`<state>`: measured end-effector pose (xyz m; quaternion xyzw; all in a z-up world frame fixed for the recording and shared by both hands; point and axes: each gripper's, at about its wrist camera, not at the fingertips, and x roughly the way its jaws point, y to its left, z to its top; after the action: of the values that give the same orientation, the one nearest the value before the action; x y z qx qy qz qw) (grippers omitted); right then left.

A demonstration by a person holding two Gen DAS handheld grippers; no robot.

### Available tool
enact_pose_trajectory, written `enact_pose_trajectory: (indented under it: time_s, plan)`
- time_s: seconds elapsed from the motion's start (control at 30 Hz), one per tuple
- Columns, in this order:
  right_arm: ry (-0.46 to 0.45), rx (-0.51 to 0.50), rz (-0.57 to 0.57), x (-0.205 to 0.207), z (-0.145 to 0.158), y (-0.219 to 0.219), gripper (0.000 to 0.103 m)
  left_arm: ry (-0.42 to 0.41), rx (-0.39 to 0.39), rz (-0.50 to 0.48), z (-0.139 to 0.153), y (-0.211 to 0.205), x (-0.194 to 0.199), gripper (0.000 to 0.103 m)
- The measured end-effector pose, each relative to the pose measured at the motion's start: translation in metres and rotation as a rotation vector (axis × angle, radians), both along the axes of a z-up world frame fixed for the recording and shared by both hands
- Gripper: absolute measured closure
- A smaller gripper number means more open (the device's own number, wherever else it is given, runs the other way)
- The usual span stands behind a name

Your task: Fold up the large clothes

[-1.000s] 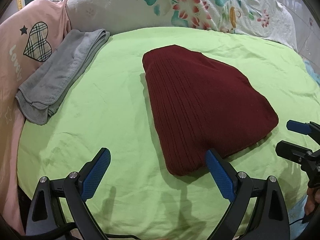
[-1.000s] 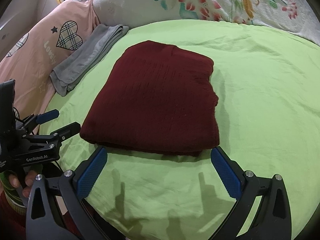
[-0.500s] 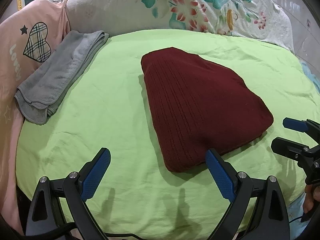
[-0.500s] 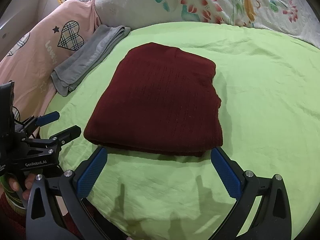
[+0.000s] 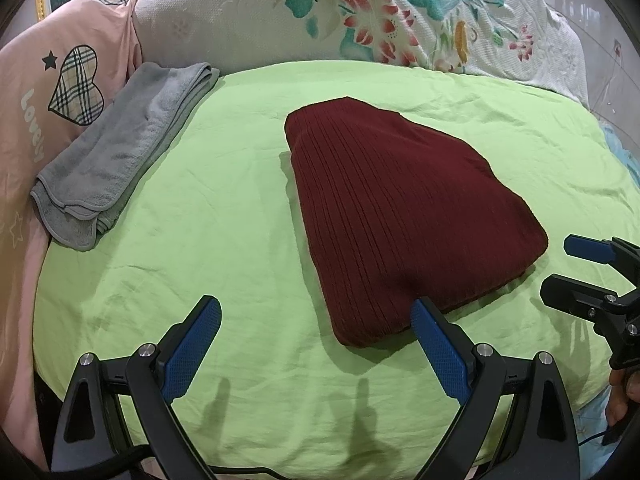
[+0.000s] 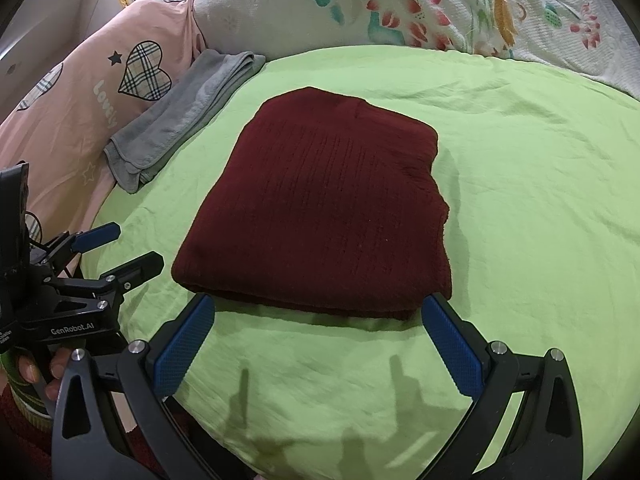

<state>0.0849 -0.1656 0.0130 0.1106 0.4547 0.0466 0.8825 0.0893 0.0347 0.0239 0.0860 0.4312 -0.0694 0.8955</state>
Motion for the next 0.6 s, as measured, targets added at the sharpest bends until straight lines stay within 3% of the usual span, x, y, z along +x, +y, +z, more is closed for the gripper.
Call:
enact_pose_trajectory:
  time_s: [0.6]
  plan:
    - [-0.010,-0.002,0.006,0.0049,0.0044,0.0034,0.000,0.001,0.003,0.008,-0.0002,0.0045,0.0054,0.007]
